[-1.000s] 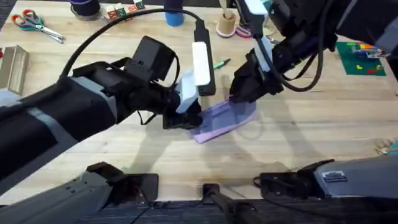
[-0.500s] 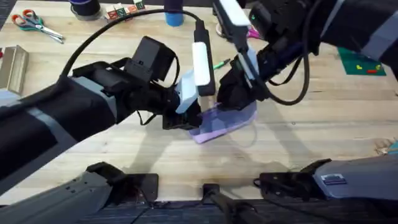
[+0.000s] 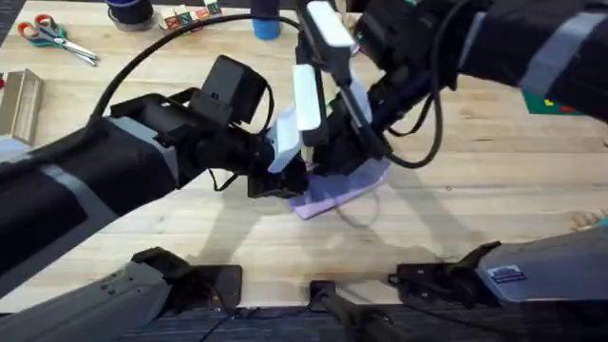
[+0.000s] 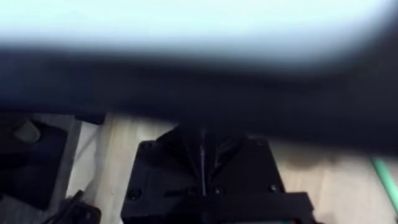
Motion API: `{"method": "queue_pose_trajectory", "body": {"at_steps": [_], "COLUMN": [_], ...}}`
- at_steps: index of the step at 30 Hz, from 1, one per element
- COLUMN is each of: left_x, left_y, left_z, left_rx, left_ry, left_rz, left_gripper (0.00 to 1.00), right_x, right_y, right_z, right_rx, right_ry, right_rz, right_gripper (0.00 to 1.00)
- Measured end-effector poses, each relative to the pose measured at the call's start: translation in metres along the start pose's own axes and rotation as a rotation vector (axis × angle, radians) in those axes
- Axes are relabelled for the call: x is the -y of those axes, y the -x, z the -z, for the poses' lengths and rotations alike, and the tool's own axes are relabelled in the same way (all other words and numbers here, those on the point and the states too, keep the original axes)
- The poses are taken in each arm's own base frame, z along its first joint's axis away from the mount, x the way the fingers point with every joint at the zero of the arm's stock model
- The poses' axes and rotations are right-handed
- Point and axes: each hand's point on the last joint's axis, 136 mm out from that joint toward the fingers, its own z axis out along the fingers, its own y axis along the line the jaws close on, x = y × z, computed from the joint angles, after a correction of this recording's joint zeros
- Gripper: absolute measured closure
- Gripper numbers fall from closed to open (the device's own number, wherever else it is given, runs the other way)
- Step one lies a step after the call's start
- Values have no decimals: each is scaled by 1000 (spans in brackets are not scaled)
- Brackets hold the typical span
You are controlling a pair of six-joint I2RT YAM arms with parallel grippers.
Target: Unzip the bag, pick up the pens from the table one at a time and place them inside, then zip the bag closed.
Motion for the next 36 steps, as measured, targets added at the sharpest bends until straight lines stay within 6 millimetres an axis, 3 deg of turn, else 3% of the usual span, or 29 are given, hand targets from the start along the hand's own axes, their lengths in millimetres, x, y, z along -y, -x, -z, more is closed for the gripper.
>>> {"method": "queue_pose_trajectory", "body": {"at_steps": [15, 21, 23, 28, 30, 36], "left_x": [1, -2, -3, -2, -2, -2], "left_y": [0, 0, -1, 1, 1, 1], "left_z": [0, 1, 1, 0, 0, 0], "left_rx": [2, 3, 0, 4, 4, 5], "left_ry": [-6, 6, 9, 7, 6, 6], "left_rz": [6, 19, 22, 16, 14, 14], "left_gripper": [960, 959, 959, 959, 958, 959], "right_x": [-9, -26, -31, -33, -27, 0], "right_y": [12, 25, 25, 19, 14, -8], "right_z": [-13, -16, -15, -8, -2, 38], "right_rx": [21, 72, 76, 74, 83, 130], "right_ry": [51, 124, 142, 154, 135, -7], "right_rz": [6, -12, -29, -76, -98, -184], "right_gripper": [960, 295, 186, 111, 27, 6]}}
